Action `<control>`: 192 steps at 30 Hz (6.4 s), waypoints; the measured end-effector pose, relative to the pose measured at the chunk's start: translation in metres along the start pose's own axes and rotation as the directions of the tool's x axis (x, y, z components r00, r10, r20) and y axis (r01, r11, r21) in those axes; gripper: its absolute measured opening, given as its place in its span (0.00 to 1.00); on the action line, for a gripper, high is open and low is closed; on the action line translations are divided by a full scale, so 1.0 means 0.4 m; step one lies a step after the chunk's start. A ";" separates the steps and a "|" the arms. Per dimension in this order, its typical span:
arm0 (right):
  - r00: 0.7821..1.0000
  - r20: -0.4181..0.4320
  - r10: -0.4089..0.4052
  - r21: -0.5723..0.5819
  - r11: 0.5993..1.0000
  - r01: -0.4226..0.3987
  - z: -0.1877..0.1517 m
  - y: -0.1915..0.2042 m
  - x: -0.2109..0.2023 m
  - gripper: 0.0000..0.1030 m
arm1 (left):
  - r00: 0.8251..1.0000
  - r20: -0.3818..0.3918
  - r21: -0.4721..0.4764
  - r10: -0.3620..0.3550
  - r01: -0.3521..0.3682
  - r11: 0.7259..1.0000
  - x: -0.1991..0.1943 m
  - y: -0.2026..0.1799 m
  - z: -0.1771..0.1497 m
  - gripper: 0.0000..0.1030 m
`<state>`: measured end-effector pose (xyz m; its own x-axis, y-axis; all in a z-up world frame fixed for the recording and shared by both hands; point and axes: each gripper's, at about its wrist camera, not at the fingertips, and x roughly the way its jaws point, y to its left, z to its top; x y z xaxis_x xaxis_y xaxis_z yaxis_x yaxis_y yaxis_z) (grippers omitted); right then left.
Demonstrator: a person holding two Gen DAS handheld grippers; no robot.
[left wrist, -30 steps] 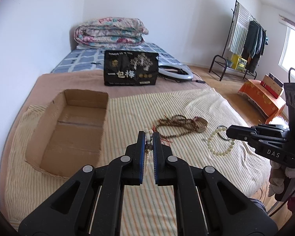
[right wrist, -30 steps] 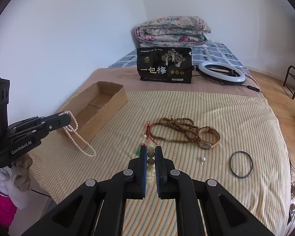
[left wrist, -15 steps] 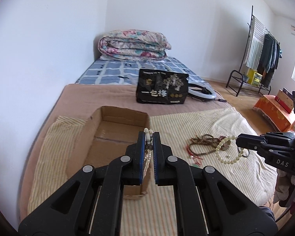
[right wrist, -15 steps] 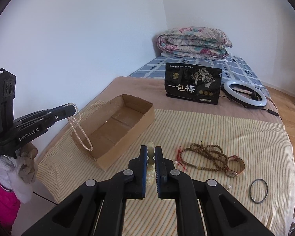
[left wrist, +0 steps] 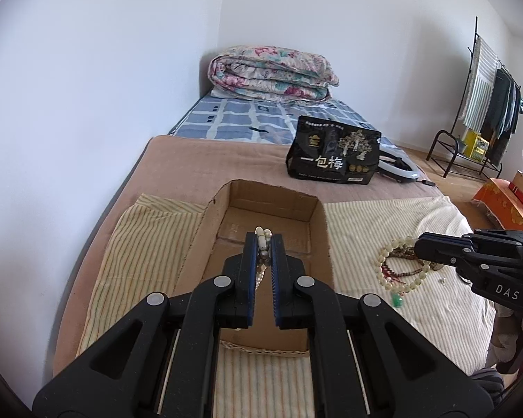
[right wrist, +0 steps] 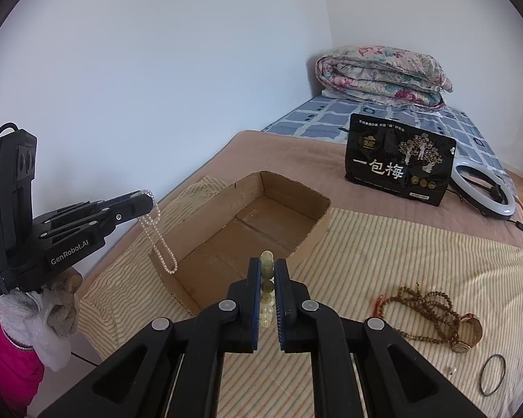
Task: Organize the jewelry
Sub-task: 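Carry the pearl necklace and bead bracelet over the cardboard box with both tools, then open both tools to drop the necklace and bracelet into the box, then grasp the green jade pendant with the left tool while the right tool grasps the watch, then lift the jade pendant and watch and carry both over the box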
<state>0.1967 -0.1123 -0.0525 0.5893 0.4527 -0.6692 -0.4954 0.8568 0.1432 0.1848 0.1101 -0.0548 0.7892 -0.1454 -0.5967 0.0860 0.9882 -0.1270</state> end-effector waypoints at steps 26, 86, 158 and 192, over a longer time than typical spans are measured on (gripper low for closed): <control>0.991 -0.130 0.028 0.023 0.999 -0.026 -0.007 0.048 0.265 0.05 | 0.992 -0.123 -0.051 0.030 -0.036 0.998 0.128 0.085 -0.079 0.05; 0.981 0.066 -0.184 0.053 0.982 0.180 -0.073 -0.114 -0.099 1.00 | 0.999 -0.029 0.045 -0.031 0.033 0.998 -0.023 -0.160 -0.056 0.66; 0.951 -0.227 -0.211 0.404 0.868 0.289 -0.285 -0.737 0.015 0.52 | 0.907 -0.376 0.115 -0.190 0.249 0.962 0.403 -0.525 -0.263 0.29; 0.955 -0.212 -0.209 0.468 0.836 0.287 -0.293 -0.725 -0.014 0.07 | 0.931 -0.306 0.085 -0.199 0.235 0.968 0.311 -0.496 -0.221 0.14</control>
<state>0.2622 -0.3921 -0.1757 0.5313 0.2005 -0.8231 0.0537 0.9617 0.2689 0.2124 -0.1084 -0.1738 0.5318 -0.3473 -0.7724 0.3205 0.9268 -0.1960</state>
